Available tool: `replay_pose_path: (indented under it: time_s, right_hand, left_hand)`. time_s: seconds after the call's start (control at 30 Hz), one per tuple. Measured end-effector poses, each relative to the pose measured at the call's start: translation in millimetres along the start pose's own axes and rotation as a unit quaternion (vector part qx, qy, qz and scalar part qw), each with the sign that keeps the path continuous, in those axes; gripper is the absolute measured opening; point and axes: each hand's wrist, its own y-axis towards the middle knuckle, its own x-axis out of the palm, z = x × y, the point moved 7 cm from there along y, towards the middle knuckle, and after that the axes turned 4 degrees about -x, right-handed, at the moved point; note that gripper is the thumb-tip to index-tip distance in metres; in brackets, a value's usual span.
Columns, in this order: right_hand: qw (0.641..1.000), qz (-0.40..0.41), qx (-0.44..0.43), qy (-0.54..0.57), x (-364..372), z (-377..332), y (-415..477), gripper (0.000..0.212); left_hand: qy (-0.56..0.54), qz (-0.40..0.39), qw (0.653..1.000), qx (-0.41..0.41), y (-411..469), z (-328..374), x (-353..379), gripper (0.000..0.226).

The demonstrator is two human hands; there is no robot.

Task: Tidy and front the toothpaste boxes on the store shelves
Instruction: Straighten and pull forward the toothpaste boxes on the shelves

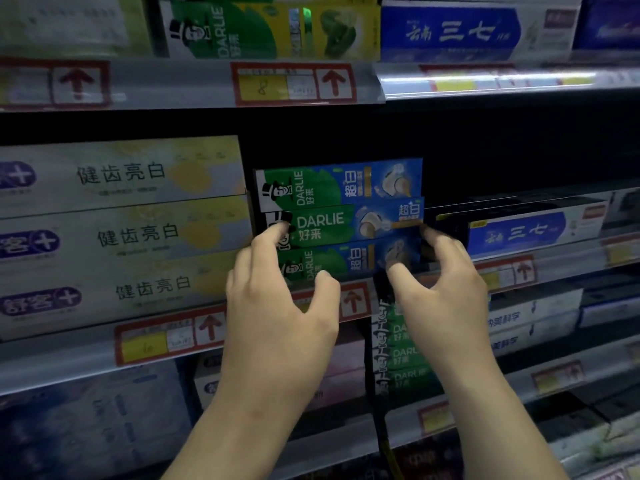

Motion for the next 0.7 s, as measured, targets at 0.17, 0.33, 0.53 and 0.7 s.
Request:
replay_pose_path:
  time_s: [0.17, 0.33, 0.53, 0.7]
  right_hand:
    - [1.0, -0.004, -0.014, -0.017, 1.2, -3.0, -1.0, 0.055]
    - [1.0, -0.009, -0.014, -0.022, 0.4, -3.4, -0.5, 0.052]
    - [1.0, -0.013, -0.008, -0.018, -0.1, -2.4, -0.5, 0.049]
    - [1.0, -0.01, -0.001, -0.01, -1.5, -2.3, 0.7, 0.045]
  left_hand:
    - [0.009, -0.019, 1.0, -0.011, -6.2, 7.7, -1.7, 0.064]
    - [0.0, -0.004, 1.0, -0.023, -5.1, -0.1, -5.9, 0.063]
    - [-0.018, -0.018, 0.999, -0.032, -1.9, -7.1, -6.9, 0.061]
    - [-0.024, -0.022, 0.999, -0.017, -0.6, -7.3, -10.3, 0.056]
